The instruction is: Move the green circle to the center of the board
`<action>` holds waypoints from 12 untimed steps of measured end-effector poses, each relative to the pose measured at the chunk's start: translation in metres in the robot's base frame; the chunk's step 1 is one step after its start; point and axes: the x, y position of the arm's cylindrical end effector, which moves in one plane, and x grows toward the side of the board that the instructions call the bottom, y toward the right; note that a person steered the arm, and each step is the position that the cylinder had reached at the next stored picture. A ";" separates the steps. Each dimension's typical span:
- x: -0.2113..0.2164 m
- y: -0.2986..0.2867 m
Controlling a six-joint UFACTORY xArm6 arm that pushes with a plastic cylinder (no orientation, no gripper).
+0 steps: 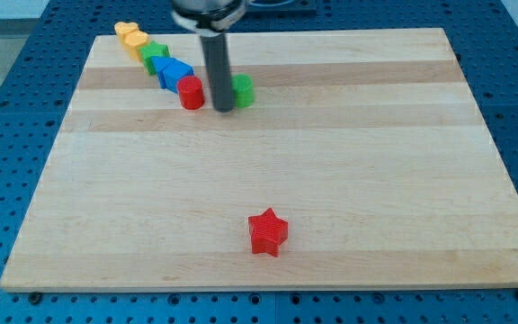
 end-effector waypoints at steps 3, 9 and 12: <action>-0.075 -0.015; -0.040 0.037; 0.053 0.037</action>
